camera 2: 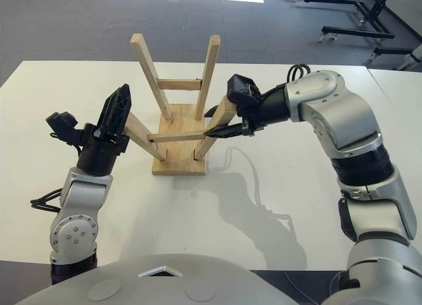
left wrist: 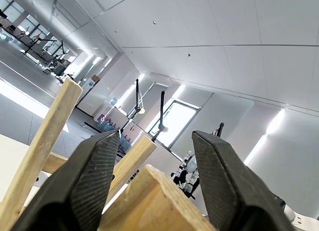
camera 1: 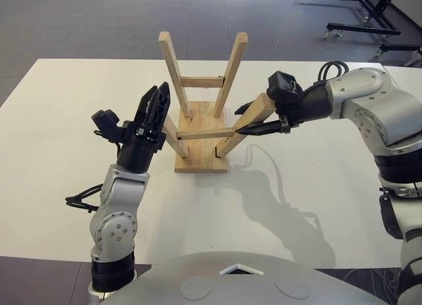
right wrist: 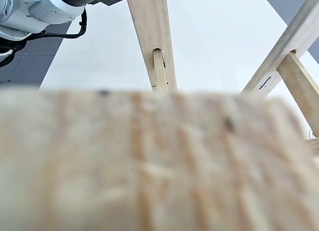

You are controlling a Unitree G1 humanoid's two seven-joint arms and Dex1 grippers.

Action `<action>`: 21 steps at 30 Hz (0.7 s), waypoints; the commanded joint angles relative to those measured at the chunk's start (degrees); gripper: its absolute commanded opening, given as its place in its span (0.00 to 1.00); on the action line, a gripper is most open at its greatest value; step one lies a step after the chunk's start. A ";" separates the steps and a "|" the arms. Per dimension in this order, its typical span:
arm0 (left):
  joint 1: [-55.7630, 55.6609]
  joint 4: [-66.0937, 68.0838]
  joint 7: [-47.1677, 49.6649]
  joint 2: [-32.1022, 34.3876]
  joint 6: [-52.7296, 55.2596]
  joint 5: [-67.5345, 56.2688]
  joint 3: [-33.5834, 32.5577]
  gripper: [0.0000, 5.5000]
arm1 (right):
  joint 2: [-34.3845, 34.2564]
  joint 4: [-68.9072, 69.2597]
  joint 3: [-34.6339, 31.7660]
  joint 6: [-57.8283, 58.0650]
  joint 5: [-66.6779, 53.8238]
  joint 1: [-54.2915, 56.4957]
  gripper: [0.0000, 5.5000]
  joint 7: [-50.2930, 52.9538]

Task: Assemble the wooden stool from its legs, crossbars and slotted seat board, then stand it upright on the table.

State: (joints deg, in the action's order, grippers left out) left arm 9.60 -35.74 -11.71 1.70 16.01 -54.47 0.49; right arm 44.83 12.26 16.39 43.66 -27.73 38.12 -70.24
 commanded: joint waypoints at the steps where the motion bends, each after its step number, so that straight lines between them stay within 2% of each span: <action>1: 0.15 0.67 -1.42 0.29 4.40 -1.03 5.60 0.47 | -4.33 -0.50 7.18 2.73 0.22 -3.20 0.37 -1.02; 6: -0.96 1.50 -1.64 1.45 5.21 -2.08 4.91 0.47 | -9.90 -5.48 10.26 0.97 3.48 -2.76 0.37 0.97; 17: -1.53 2.45 -1.25 2.79 5.71 -3.39 4.89 0.47 | -20.06 -11.31 15.05 7.28 4.94 1.69 0.37 2.04; 20: -1.79 2.89 -1.45 3.11 5.72 -3.72 4.51 0.47 | -23.04 -10.71 14.38 10.53 3.35 4.65 0.37 2.93; 21: -1.92 3.12 -1.60 3.24 5.66 -3.83 4.30 0.47 | -24.23 -11.16 13.58 11.00 3.08 5.89 0.44 3.53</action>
State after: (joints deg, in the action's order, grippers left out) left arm 9.11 -34.24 -10.29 4.58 13.35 -55.73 -4.03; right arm 33.93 2.83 20.51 46.26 -21.88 44.88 -69.23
